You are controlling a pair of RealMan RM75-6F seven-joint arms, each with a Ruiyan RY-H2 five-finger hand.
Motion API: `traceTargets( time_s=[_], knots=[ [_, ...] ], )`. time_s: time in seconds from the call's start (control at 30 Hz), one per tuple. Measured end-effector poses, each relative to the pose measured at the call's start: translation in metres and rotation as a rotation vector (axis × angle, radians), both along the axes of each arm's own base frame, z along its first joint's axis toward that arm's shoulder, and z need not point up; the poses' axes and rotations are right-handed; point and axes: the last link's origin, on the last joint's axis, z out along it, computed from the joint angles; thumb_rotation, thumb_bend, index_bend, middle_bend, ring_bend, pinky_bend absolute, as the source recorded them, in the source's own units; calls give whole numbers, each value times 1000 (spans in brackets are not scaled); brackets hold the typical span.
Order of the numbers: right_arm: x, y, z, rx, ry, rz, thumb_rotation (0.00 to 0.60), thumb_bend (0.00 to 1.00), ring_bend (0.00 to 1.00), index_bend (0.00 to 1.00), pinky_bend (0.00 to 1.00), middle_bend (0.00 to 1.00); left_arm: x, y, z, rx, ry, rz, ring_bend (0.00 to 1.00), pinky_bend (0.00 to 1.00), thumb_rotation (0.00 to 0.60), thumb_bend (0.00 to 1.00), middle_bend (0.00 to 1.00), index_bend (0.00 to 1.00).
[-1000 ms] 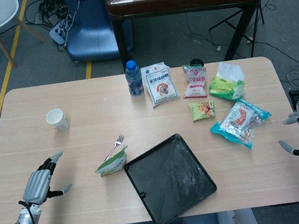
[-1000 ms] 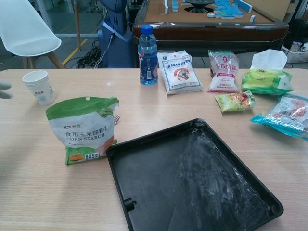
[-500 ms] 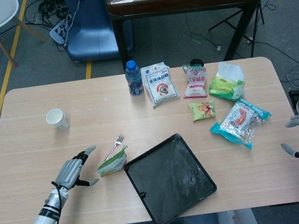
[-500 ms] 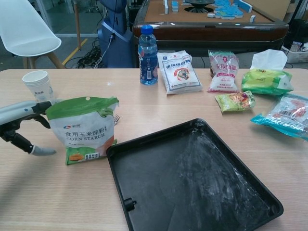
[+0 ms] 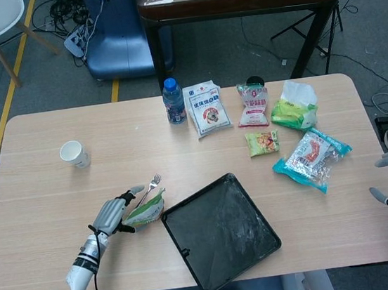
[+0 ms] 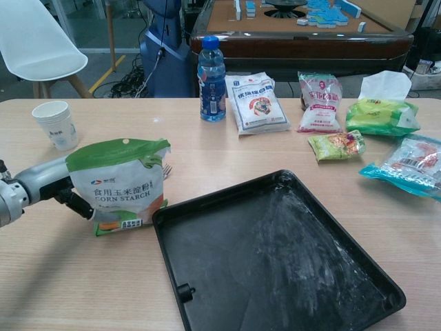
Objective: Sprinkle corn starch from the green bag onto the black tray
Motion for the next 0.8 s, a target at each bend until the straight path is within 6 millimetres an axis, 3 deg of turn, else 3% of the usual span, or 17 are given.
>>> traceTargets(
  time_s=[0.47,0.63,0.8],
  knots=[
    [-3,1,0,2,3,-14,600,72,171,421,184,354,8,4,-19,-15,-45,6,290,336,600,151,221,218],
    [-4,1,0,3,4,-19,600,73,170,421,184,354,10,6,-23,-2,-77,12,370,401,600,154,314,309],
    [-4,1,0,2,5,-18,600,73,170,420,184,354,9,10,-26,29,-103,13,489,549,600,222,456,436]
  ],
)
